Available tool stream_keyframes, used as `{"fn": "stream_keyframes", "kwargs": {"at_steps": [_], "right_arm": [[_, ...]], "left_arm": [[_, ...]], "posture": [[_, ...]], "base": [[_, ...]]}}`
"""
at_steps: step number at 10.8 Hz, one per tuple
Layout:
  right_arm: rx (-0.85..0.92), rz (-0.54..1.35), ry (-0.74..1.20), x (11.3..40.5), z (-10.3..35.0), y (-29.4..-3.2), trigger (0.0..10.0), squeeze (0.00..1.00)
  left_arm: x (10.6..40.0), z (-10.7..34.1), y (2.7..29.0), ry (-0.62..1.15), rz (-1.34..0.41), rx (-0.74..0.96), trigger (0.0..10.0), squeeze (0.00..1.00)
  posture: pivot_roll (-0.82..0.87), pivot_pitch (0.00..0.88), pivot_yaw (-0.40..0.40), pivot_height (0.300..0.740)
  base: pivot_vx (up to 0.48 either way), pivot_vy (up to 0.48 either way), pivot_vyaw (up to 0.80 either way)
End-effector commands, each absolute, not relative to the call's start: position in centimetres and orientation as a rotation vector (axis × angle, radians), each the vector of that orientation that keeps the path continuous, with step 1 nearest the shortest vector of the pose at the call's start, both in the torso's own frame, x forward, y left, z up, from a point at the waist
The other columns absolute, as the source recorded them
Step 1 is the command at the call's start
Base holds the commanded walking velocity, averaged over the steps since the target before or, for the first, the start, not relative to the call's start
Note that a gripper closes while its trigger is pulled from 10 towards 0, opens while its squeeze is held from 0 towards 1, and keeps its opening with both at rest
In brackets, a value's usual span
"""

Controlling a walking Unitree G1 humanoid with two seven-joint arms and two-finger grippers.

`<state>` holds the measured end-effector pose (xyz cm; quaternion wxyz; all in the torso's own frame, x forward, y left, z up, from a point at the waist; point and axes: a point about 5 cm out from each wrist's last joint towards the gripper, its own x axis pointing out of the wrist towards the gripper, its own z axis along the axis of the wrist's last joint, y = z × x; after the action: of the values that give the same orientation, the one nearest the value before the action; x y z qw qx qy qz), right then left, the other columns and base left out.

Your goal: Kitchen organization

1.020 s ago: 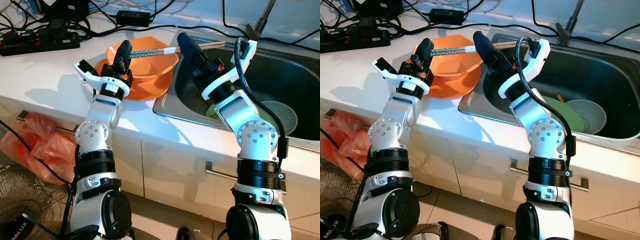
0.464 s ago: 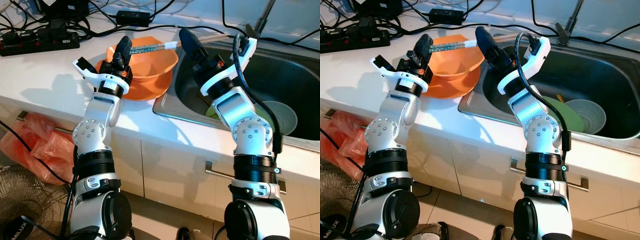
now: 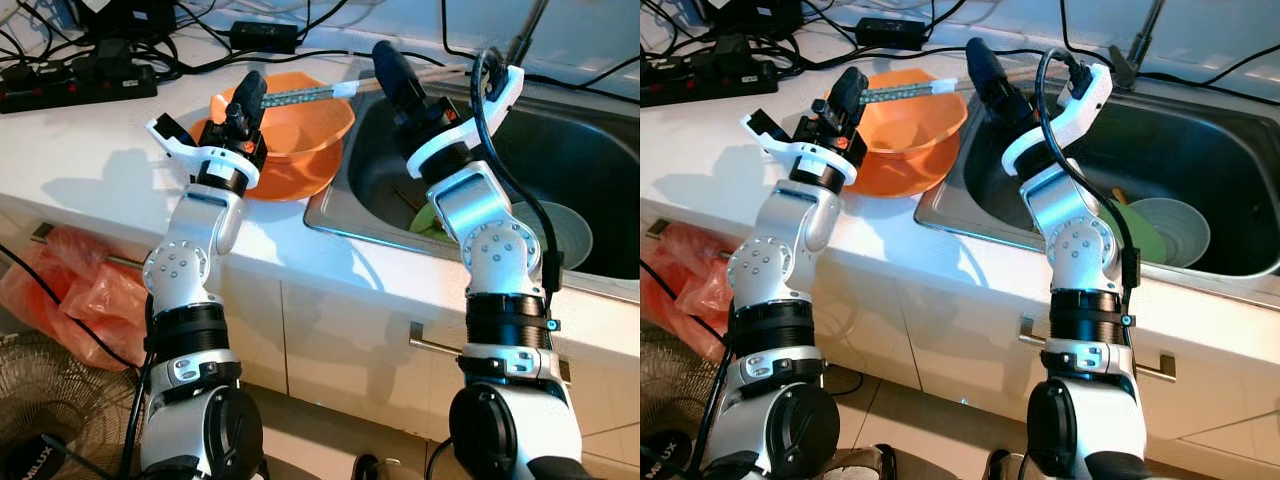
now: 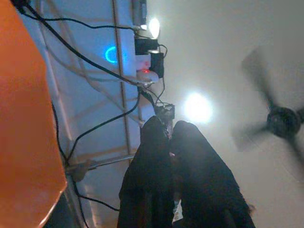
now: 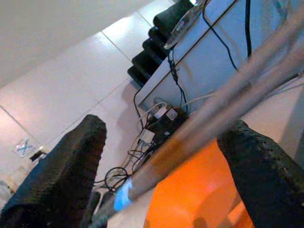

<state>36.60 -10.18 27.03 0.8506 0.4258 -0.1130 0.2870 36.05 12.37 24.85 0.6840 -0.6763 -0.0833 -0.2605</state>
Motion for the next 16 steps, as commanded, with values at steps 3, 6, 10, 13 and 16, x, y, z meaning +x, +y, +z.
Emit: {"fn": "stream_keyframes", "kwargs": {"at_steps": [3, 6, 10, 13, 16], "right_arm": [[0.897, 0.617, -0.277, 36.8, 27.8, -10.3, 0.0, 0.0], [0.895, 0.62, -0.275, 36.8, 27.8, -10.2, 0.0, 0.0], [0.892, 0.62, -0.283, 36.9, 28.0, -10.2, 0.0, 0.0], [0.891, 0.62, -0.29, 36.9, 28.2, -10.3, 0.0, 0.0], [0.879, 0.621, -0.294, 36.9, 28.3, -10.0, 0.0, 0.0]], "left_arm": [[35.4, 23.3, 9.4, -0.111, -0.593, -1.635, 0.0, 0.0], [35.4, 23.2, 9.2, -0.101, -0.59, -1.638, 0.0, 0.0], [35.4, 22.9, 9.2, -0.091, -0.575, -1.647, 0.0, 0.0], [35.5, 22.7, 8.9, -0.075, -0.574, -1.648, 0.0, 0.0], [35.6, 22.2, 8.7, -0.051, -0.571, -1.635, 0.0, 0.0]], "posture": [[0.02, 0.122, 0.007, 0.74], [0.02, 0.123, 0.004, 0.74], [0.02, 0.121, 0.008, 0.74], [0.02, 0.122, 0.006, 0.74], [0.02, 0.12, 0.009, 0.74]], "base": [[0.0, 0.0, 0.0], [0.0, 0.0, 0.0], [0.0, 0.0, 0.0], [0.0, 0.0, 0.0], [0.0, 0.0, 0.0]]}}
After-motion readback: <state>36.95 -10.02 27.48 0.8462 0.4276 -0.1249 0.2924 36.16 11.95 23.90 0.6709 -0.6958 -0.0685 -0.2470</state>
